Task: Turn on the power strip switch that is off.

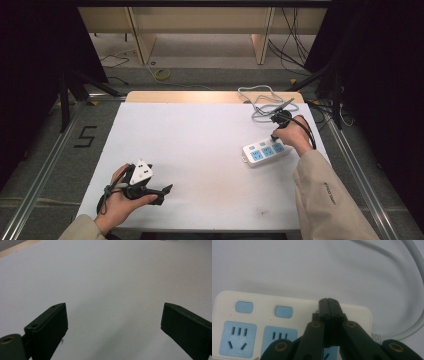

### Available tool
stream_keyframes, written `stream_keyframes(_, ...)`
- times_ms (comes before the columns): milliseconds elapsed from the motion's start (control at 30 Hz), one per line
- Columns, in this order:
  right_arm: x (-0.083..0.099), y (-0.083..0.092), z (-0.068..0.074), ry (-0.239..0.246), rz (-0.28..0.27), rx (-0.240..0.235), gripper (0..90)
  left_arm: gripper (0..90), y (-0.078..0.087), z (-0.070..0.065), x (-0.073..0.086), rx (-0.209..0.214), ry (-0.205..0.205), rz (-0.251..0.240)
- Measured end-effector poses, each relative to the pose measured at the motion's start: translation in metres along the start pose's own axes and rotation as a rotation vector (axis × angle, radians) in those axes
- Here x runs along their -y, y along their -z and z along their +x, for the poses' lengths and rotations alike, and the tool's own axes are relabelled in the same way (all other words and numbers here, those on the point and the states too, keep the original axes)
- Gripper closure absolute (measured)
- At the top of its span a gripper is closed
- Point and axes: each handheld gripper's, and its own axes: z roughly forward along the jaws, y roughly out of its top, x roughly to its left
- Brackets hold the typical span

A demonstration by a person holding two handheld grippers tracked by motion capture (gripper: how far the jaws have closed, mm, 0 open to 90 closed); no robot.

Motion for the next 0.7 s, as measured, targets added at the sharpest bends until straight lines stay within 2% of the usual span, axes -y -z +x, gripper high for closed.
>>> stream_keyframes(167, -0.0011, -0.0004, 0.0013, 0.013, 0.008, 0.014, 90.0, 6.9, 0.0, -0.0002, -0.0001, 0.0, -0.002, 0.001)
stream_keyframes(433, -0.0026, -0.0016, 0.0023, 0.008, 0.026, 0.015, 90.0, 6.9, -0.0001, -0.0008, -0.0002, 0.003, -0.004, 0.002)
stream_keyframes(567, -0.002, -0.0015, 0.0018, -0.002, 0.023, 0.012, 90.0, 6.9, 0.0001, -0.0008, -0.0003, 0.003, -0.006, 0.003)
stream_keyframes(700, -0.0012, -0.0014, 0.0011, 0.008, 0.016, 0.008, 90.0, 6.9, -0.0001, -0.0009, -0.0003, 0.002, -0.004, 0.001)
